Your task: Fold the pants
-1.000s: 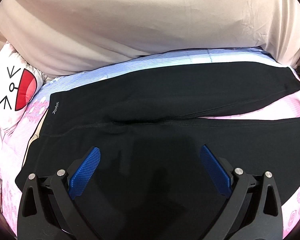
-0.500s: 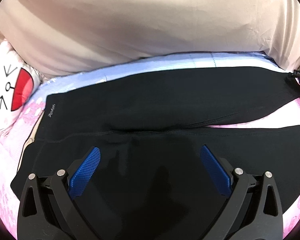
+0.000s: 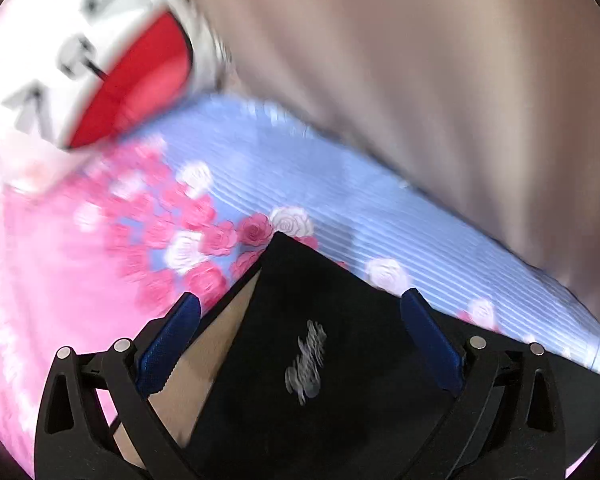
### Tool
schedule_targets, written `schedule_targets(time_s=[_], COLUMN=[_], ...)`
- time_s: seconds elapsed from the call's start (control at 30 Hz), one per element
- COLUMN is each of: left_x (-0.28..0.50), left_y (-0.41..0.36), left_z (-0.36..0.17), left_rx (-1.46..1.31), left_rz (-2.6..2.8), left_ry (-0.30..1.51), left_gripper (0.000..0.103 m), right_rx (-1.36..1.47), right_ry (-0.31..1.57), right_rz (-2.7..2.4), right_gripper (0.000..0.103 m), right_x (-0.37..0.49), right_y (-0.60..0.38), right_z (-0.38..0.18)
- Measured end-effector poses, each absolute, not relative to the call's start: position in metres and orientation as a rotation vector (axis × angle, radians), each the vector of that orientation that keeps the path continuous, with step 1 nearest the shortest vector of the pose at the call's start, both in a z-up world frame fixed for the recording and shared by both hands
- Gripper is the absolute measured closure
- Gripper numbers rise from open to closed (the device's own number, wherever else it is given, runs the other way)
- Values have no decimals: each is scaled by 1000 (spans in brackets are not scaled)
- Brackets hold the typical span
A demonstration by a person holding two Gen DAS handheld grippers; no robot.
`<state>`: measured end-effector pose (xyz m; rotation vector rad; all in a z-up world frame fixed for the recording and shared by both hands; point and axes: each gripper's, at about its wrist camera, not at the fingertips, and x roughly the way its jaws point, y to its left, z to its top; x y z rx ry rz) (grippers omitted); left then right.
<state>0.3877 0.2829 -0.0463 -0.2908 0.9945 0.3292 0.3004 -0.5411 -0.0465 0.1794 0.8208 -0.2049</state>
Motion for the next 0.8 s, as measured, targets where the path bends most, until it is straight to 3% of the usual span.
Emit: schedule_targets(time_s=[0.03,0.13,0.2,0.27,0.57,0.7,0.8], left_x=[400,415,417,407,243,169,126], left_y=[290,286,279,275,287,298,315], left_z=[-61,-74,-64,-43,80,70,23], left_rx=[-313,-278,-236,-263,-279,-258,-243], left_rz=[317,317,273,204,-52,-27,66], left_ry=[1044,1053,1056,1022,715,741,870], left_gripper=[8,39,87,96,97,95,92], right_rx=[182,185,185,191,142,86,107], right_ry=[823,824,810,772,510,500,599], right_rz=[-208,-214,-218,-217,-137,-114,-140], right_gripper=[91,91,91,91,92,92,91], right_x=[299,291,282,268,150,83,43], right_y=[-539,-533,-528,-526,-512,-504,-514], right_z=[-45,-42,-34,-22,59,40,-2])
